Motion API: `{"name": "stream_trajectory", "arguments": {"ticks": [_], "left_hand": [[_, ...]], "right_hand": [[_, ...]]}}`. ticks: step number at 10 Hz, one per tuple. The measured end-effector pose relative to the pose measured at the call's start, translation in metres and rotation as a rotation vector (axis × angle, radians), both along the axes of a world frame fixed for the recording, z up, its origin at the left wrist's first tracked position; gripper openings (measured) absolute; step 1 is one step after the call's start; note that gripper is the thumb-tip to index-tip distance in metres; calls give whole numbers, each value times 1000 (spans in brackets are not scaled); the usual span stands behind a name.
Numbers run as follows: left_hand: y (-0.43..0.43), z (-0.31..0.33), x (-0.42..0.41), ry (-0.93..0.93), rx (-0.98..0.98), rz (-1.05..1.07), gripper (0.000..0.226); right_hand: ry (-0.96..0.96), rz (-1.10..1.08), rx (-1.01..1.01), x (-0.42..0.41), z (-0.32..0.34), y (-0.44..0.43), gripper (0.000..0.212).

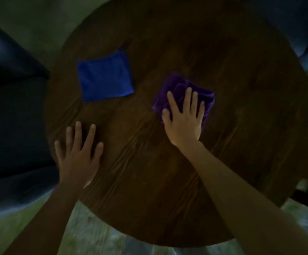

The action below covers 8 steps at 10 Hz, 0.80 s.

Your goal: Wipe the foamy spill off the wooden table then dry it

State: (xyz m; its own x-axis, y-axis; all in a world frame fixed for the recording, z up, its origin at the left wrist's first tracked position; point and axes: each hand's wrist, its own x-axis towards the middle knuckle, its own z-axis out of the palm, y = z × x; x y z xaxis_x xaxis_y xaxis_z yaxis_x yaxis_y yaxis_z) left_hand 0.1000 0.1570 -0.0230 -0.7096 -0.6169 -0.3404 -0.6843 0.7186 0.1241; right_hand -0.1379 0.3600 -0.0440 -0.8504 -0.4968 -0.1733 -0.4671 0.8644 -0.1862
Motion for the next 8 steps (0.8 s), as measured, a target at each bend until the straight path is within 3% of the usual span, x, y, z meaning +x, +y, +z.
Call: {"name": "stream_trajectory", "arguments": {"ticks": [1,4,6,8], "left_hand": [[-15,-2,42,-21,14,45,72],[-3,-17,59,85,81,85,70],[-2,-14,71,66,84,50,72],[9,11,70,-1,119,63,74]], "right_hand": [[-11,255,4,46,3,-33,62],[-63,641,-15,126,5,-106,65],[-46,660,1,131,6,-112,66],[-209,579,39,135,37,-101,75]]}}
